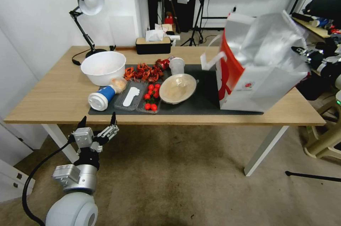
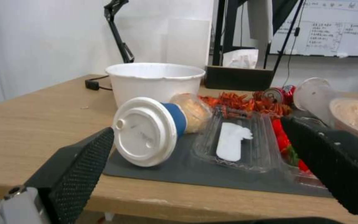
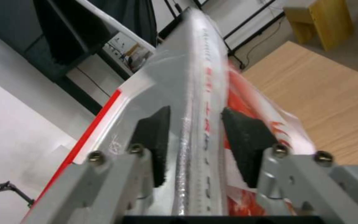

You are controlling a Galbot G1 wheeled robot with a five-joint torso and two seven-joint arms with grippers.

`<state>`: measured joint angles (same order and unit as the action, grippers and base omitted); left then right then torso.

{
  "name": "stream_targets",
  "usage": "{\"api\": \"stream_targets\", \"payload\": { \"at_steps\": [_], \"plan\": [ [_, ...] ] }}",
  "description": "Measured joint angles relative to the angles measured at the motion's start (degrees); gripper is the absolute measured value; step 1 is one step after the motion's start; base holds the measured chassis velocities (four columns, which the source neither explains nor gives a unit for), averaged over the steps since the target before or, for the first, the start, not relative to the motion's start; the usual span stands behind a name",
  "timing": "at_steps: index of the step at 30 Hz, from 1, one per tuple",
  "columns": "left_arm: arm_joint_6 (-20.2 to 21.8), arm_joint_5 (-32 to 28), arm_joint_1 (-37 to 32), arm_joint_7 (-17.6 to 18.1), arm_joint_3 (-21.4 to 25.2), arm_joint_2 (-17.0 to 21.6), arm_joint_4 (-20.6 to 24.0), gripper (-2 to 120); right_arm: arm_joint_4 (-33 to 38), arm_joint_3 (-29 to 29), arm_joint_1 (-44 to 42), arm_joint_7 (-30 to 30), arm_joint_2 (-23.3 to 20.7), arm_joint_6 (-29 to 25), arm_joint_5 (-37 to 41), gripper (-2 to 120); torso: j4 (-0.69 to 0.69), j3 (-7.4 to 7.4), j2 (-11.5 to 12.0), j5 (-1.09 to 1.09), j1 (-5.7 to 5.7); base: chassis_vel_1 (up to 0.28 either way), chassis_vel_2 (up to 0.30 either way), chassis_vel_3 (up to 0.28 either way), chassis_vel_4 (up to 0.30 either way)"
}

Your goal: Pick up the food delivery bag from the floor and place it on the table.

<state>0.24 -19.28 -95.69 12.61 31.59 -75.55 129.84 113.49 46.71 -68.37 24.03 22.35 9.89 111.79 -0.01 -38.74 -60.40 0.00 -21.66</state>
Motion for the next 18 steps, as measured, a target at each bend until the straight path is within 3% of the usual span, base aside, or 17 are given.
{"api": "stream_targets", "payload": {
  "at_steps": [9, 11, 18],
  "plan": [
    [-0.02, -0.08, -0.07, 0.26, -0.06, 0.02, 0.1, 100, -0.29, -0.48, -0.22, -0.79, -0.84, -0.09, -4.07, 70, 0.0, 0.0, 0.0, 0.0, 0.0, 0.0, 0.0, 0.0, 0.0],
    [-0.02, -0.13, -0.11, 0.27, -0.04, 0.06, 0.32, 100, -0.23, -0.08, -1.09, -1.12, -1.13, -0.12, -7.29, 82, 0.0, 0.0, 0.0, 0.0, 0.0, 0.0, 0.0, 0.0, 0.0],
    [-0.03, -0.18, -0.56, 0.34, 0.02, 0.0, 0.77, 100, 0.01, -0.09, -2.64, -3.61, -1.16, -1.67, -17.96, 100, 0.0, 0.0, 0.0, 0.0, 0.0, 0.0, 0.0, 0.0, 0.0]
  ]
}}
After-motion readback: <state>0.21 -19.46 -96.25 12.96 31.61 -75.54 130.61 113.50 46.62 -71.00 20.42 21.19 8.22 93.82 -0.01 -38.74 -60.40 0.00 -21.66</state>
